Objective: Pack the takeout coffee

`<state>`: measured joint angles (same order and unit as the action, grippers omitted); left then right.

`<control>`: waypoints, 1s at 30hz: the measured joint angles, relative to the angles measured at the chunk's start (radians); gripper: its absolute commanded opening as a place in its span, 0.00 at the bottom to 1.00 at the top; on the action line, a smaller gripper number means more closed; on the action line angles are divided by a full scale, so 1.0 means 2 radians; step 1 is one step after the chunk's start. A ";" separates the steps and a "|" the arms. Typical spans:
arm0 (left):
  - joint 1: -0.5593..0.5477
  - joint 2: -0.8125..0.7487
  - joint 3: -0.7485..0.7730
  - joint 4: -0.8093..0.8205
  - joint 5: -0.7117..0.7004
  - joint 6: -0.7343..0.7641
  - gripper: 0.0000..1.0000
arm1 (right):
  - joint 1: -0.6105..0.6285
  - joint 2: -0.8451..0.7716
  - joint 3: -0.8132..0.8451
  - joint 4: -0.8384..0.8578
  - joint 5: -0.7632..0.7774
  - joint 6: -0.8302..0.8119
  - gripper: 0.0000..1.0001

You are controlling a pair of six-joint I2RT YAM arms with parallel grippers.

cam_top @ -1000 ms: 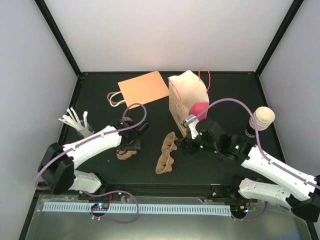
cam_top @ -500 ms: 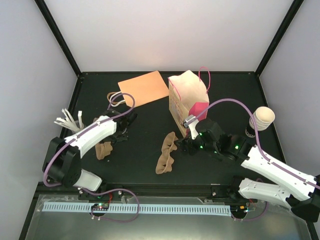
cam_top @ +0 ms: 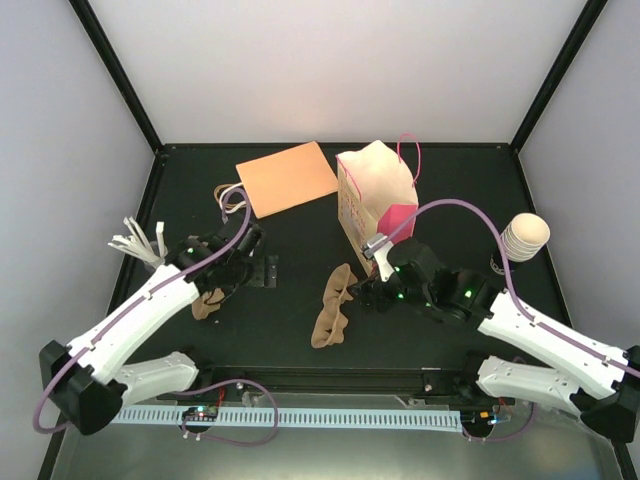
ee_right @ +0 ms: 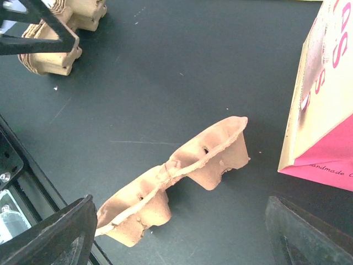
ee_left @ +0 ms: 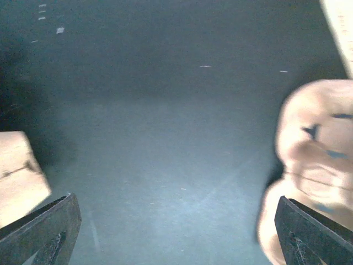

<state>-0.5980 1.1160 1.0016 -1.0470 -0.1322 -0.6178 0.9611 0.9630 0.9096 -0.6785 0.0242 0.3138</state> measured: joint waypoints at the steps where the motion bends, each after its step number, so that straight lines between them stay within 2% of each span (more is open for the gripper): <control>1: -0.004 -0.009 0.000 0.004 0.012 0.003 0.99 | 0.000 0.002 0.000 0.000 0.000 -0.001 0.86; 6: -0.036 -0.042 -0.029 0.058 0.078 0.016 0.97 | 0.000 0.022 -0.002 0.004 -0.001 0.000 0.86; 11: -0.073 -0.036 -0.088 0.130 0.133 0.015 0.93 | 0.001 0.030 -0.019 0.007 0.000 0.004 0.86; 22: -0.159 0.107 -0.092 0.233 0.156 0.003 0.76 | 0.002 0.006 -0.031 0.010 0.011 0.010 0.86; 30: -0.229 0.211 -0.006 0.237 0.146 -0.007 0.75 | 0.002 -0.014 -0.033 0.010 0.022 0.015 0.86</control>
<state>-1.0557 1.5379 0.9905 -0.5735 0.1589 -0.6312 0.9642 0.9352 0.8436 -0.6575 0.0677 0.3435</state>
